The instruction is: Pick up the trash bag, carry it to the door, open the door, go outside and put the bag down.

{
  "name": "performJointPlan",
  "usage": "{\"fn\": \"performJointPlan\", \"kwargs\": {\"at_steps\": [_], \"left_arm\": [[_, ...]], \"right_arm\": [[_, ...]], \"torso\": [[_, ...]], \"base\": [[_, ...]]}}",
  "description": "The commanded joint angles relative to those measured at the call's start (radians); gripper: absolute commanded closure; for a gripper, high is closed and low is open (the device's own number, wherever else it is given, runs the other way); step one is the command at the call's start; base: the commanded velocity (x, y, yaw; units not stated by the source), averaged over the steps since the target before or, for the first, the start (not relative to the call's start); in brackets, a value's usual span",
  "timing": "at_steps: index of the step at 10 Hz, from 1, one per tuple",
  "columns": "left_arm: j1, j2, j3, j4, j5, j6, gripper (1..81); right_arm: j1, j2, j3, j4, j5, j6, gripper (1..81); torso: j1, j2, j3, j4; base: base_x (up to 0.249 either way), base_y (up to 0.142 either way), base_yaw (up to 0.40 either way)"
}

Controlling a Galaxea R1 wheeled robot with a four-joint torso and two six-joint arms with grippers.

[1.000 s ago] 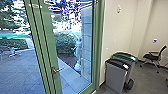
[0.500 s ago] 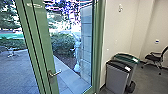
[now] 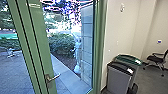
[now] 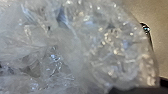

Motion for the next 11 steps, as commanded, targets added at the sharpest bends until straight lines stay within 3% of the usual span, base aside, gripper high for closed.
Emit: {"fn": "performJointPlan", "kwargs": {"at_steps": [1, 3, 11], "left_arm": [[-0.066, -0.009, 0.002, 0.005, 0.056, 0.006, 81.1], [-0.068, -0.008, 0.002, 0.005, 0.056, 0.006, 81.1], [-0.068, -0.006, 0.002, 0.005, 0.056, 0.006, 81.1]], "right_arm": [[0.068, 0.004, 0.005, 0.000, -0.064, -0.004, 1.0], [0.068, 0.004, 0.005, 0.000, -0.064, -0.004, 1.0], [0.068, 0.005, 0.005, -0.003, -0.064, -0.004, 1.0]], "torso": [[0.000, 0.000, 0.000, 0.000], [0.000, 0.000, 0.000, 0.000], [0.000, 0.000, 0.000, 0.000]], "base": [[0.132, 0.077, 0.000], [0.132, 0.077, 0.000], [0.127, 0.000, 0.000]]}}
